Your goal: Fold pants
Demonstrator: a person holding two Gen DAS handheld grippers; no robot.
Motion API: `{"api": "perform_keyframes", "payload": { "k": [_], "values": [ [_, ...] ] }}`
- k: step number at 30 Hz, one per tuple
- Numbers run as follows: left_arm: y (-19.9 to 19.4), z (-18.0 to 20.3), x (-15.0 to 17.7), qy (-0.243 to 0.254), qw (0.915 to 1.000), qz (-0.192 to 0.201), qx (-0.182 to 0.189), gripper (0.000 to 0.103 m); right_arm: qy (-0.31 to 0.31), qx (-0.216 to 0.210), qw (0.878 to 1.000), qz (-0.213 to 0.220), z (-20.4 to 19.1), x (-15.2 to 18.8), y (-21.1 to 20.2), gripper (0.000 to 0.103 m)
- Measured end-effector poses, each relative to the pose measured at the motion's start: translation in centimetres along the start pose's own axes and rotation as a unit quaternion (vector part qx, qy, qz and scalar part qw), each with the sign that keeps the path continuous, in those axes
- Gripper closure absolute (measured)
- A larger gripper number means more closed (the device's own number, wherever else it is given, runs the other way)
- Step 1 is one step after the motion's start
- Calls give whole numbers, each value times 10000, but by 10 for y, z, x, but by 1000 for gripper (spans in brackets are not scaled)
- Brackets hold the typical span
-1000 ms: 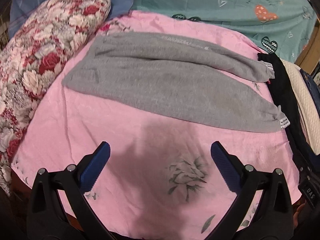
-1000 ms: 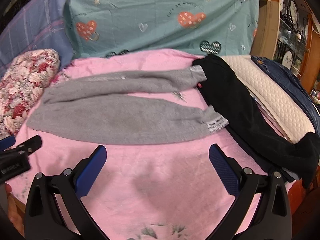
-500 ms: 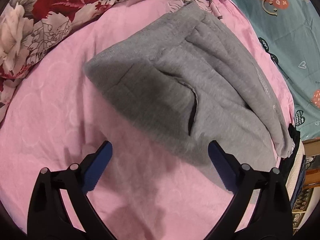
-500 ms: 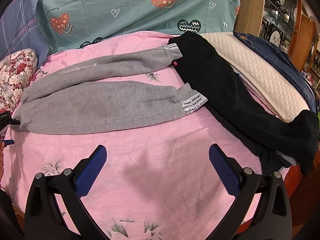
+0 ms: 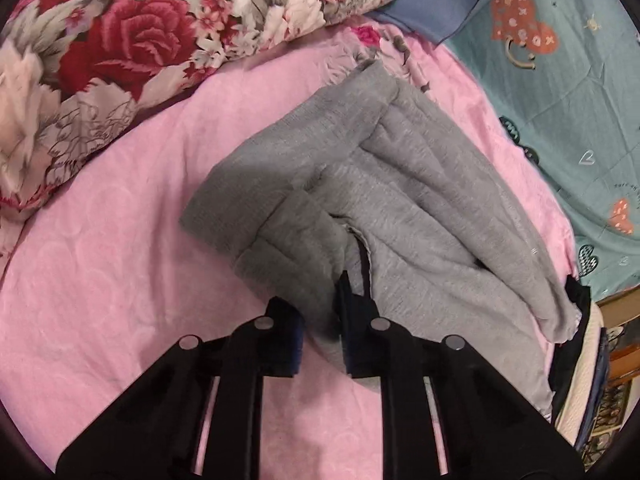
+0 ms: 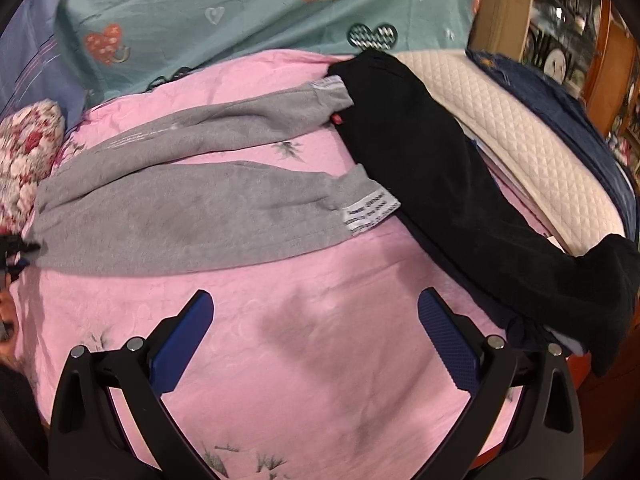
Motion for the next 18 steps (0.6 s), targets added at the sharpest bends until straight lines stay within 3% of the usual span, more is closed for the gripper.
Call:
{"api": "perform_keyframes", "payload": {
  "k": [3, 7, 15, 17, 18],
  "values": [
    [-5, -3, 3, -23, 10000, 59, 23, 89, 353, -306, 9975, -531, 22, -24, 30, 1],
    [-2, -4, 2, -21, 10000, 15, 74, 89, 540, -52, 9923, -1112, 33, -36, 90, 1],
    [9, -1, 3, 199, 9996, -107, -195, 87, 1007, -481, 9823, -1503, 31, -37, 161, 1],
    [13, -1, 2, 218, 9994, -143, -237, 87, 1174, -590, 9819, -1367, 29, -36, 167, 17],
    [13, -1, 2, 224, 9994, -130, -230, 87, 1160, -448, 9850, -1197, 30, -37, 165, 41]
  ]
}}
Point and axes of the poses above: each gripper's, at about its wrist camera, not at the fingertips, and y roughly the way its jaws point, z to its right, x to its underside, the point moved 3 cm from there along y, roughly the way its jaws point, and after that the axes turned 5 degrees about -y, right-handed, at the moved point
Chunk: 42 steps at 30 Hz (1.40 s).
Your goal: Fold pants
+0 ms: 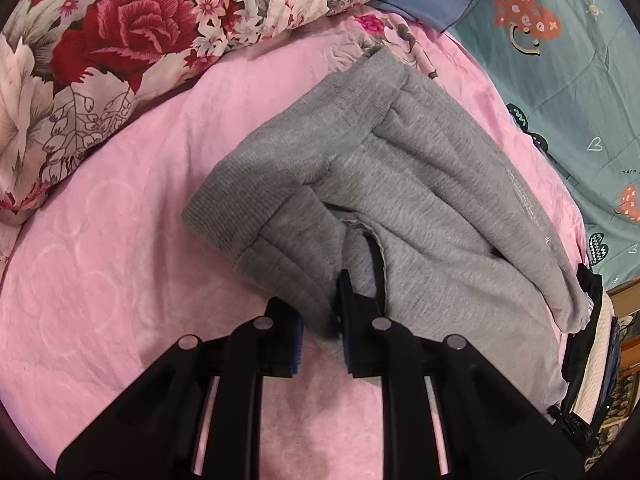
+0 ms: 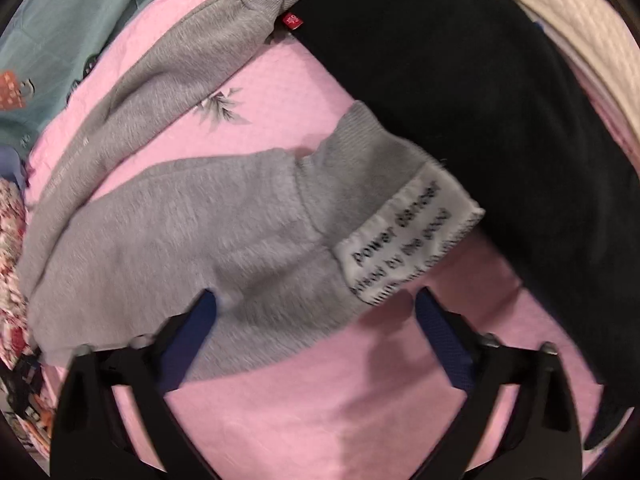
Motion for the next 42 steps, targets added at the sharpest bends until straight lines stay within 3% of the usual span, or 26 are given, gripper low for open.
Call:
{"api": "perform_keyframes", "payload": {
  "k": [1, 3, 10, 15, 22, 26, 29, 31, 32, 34, 38, 40, 42],
  "values": [
    [-1, 1, 0, 14, 10000, 30, 7, 88, 30, 18, 9999, 96, 2, -1, -1, 70],
    [-5, -1, 2, 14, 10000, 73, 9, 88, 411, -572, 9974, 162, 13, 1, 0, 79],
    [-27, -11, 17, -67, 9995, 254, -161, 89, 622, -1114, 9914, 288, 41, 25, -18, 81],
    [-66, -27, 29, -185, 9985, 523, 9, 91, 609, -1383, 9881, 287, 55, 55, -44, 81],
    [-110, -49, 63, -134, 9982, 582, 110, 92, 474, -1420, 9872, 542, 69, 93, -77, 81],
    [-94, -55, 78, 106, 9991, 334, -241, 91, 435, -1184, 9907, 511, 80, 109, -75, 80],
    [-85, -62, 80, 76, 9992, 169, -358, 75, 300, -760, 9962, 303, 83, 116, -50, 77],
    [-98, -64, 80, 133, 9988, 302, -359, 28, 256, -498, 9983, 154, 83, 117, -33, 70],
    [-111, -63, 79, 152, 9983, 444, -331, 24, 186, -445, 9985, 248, 82, 117, -34, 68],
    [-137, -59, 75, 218, 9970, 711, -226, 23, -43, 21, 9997, 247, 77, 114, -40, 48],
    [-164, -24, 43, 645, 9920, 1052, -257, 14, -376, 503, 9949, 793, 70, 96, -83, 44],
    [-151, 1, 19, 903, 9910, 933, -334, 14, -471, 383, 9907, 1220, 62, 79, -106, 26],
    [-126, 27, -5, 1126, 9913, 668, -151, 14, -673, -159, 9874, 1421, 50, 53, -115, 23]
  ]
}}
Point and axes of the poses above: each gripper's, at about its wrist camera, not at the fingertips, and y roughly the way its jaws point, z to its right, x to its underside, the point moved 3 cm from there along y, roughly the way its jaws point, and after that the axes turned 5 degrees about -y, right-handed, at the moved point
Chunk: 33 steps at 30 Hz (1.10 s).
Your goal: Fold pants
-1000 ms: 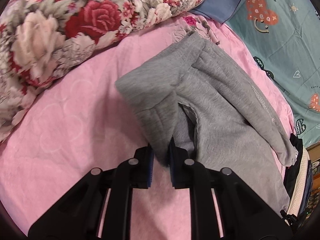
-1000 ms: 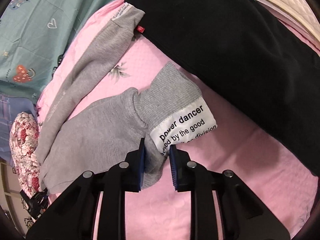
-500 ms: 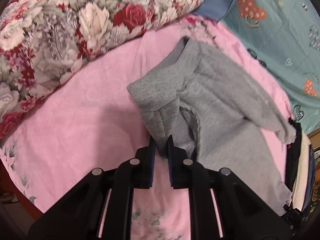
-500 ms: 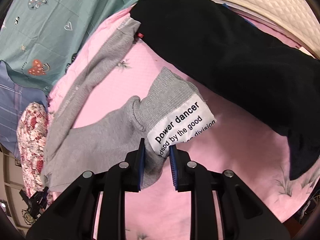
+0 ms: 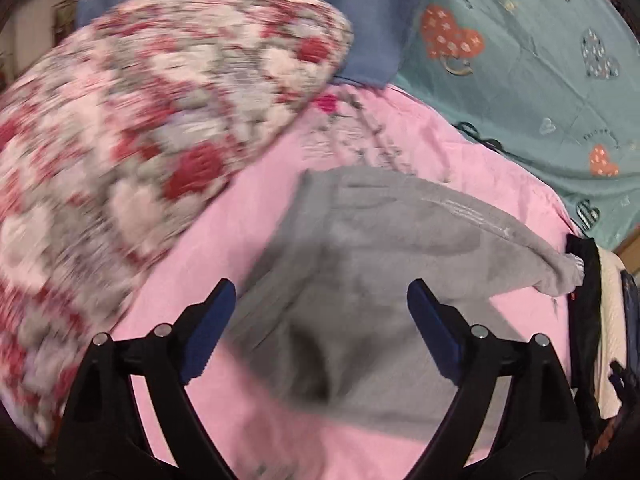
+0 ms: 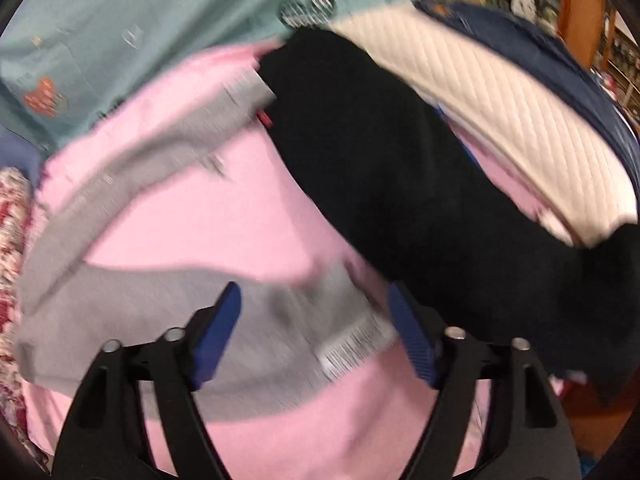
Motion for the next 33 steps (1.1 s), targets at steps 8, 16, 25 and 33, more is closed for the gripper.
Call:
{"api": "perform_keyframes", "payload": {
  "k": [8, 16, 25, 33],
  "values": [
    [147, 45, -41, 338, 9901, -1360, -64, 34, 192, -811, 9940, -703, 19, -90, 143, 24],
    [199, 41, -51, 328, 9862, -1600, -283, 34, 669, -927, 9882, -1018, 19, -138, 253, 25],
    [202, 52, -47, 698, 9828, -1632, -500, 28, 879, -1112, 9891, -391, 32, -166, 237, 95],
    [204, 57, -42, 809, 9820, -1608, -574, 23, 629, -571, 9904, -1088, 42, -140, 232, 95]
  ]
}}
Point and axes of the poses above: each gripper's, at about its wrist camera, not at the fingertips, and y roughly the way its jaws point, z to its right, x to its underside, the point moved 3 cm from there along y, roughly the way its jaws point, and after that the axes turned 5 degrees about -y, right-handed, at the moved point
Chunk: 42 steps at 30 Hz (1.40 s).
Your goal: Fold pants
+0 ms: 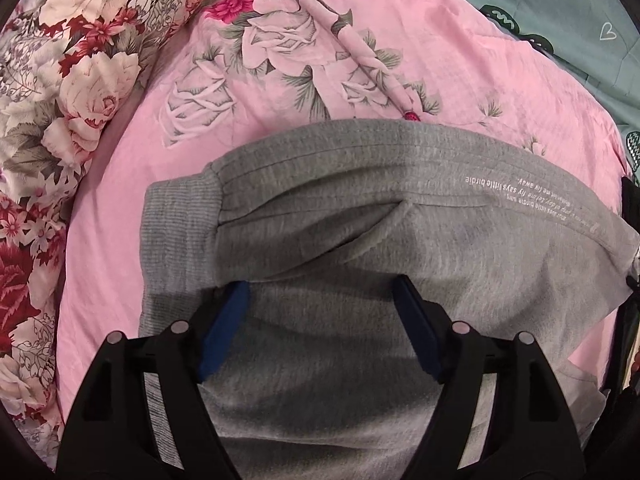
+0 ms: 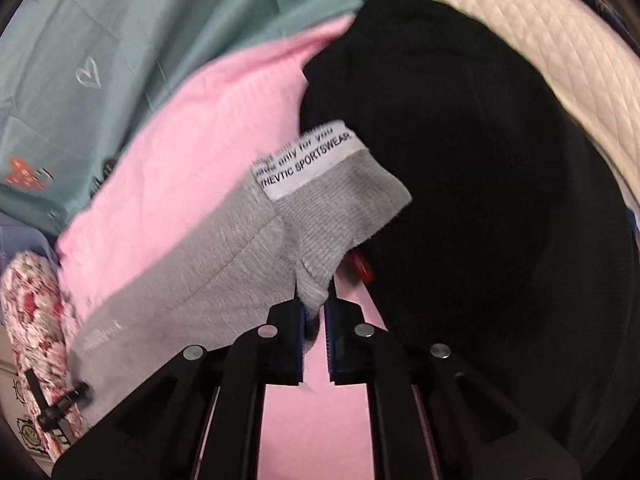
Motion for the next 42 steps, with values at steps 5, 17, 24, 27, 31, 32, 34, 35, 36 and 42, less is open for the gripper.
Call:
{"api": "perform_keyframes", "payload": {
  "k": [5, 17, 24, 27, 31, 32, 34, 35, 36, 42],
  "values": [
    [-5, 10, 7, 128, 9999, -41, -62, 19, 77, 137, 9997, -206, 3, 2, 24, 88],
    [-85, -39, -31, 1210, 9890, 737, -414, 9, -1190, -248, 9892, 824, -65, 104, -162, 39],
    [-19, -6, -52, 2594, 9646, 310, -358, 9, -1580, -171, 9872, 156, -87, 175, -155, 39],
    [5, 1, -59, 2792, 9597, 98, -305, 9, -1802, 45, 9836, 94, -99, 178, -150, 39],
    [18, 2, -63, 2868, 9580, 7, 27, 13, -2775, -77, 9606, 162, -157, 162, -142, 39],
    [17, 2, -64, 2881, 9573, 30, 226, 20, -3127, -215, 9495, 154, -178, 155, -136, 39],
    [15, 4, -61, 2884, 9540, -95, 817, 66, -3749, -706, 9243, 100, -218, 140, -119, 39],
    [13, 5, -61, 2900, 9534, 16, 830, 69, -3997, -1020, 9109, 22, -238, 133, -109, 38],
    [11, 6, -60, 2944, 9522, 98, 815, 74, -4235, -1371, 8954, -92, -262, 124, -94, 37],
    [0, 7, -52, 2833, 9550, 250, 847, 76, -5295, -2008, 8216, -658, -385, 89, -1, 31]
  ]
}}
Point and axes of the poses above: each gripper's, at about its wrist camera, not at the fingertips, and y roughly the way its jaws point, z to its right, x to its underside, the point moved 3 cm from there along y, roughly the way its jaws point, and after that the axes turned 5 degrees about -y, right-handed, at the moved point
